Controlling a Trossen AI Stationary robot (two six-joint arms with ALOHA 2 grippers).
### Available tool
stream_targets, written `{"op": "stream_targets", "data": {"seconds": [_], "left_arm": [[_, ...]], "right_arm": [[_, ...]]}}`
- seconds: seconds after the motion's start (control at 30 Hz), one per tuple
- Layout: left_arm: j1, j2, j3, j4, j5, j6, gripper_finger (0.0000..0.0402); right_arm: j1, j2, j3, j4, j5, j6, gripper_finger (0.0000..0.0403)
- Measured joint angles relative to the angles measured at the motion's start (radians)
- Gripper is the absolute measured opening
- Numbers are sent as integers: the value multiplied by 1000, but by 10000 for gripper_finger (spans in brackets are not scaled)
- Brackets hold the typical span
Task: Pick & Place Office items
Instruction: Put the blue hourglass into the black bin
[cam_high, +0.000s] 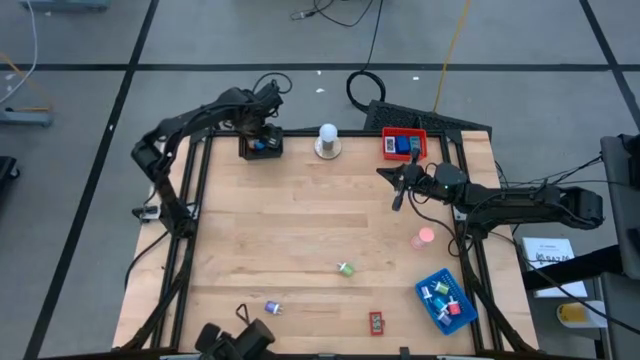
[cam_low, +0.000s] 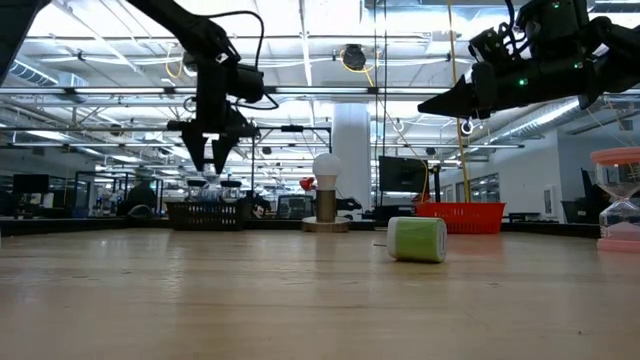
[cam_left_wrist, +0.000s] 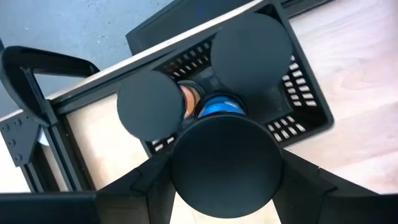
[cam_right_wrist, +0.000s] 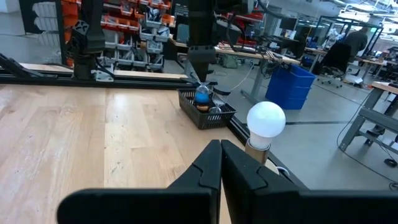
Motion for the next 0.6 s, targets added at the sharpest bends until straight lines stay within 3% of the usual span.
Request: {"op": "stream_targets", "data": {"seconds": [0.6], "left_arm": [[0,89,-3,11,-22,24,213]], "right_arm": [[0,0,0,-4,0,-5,0]]}}
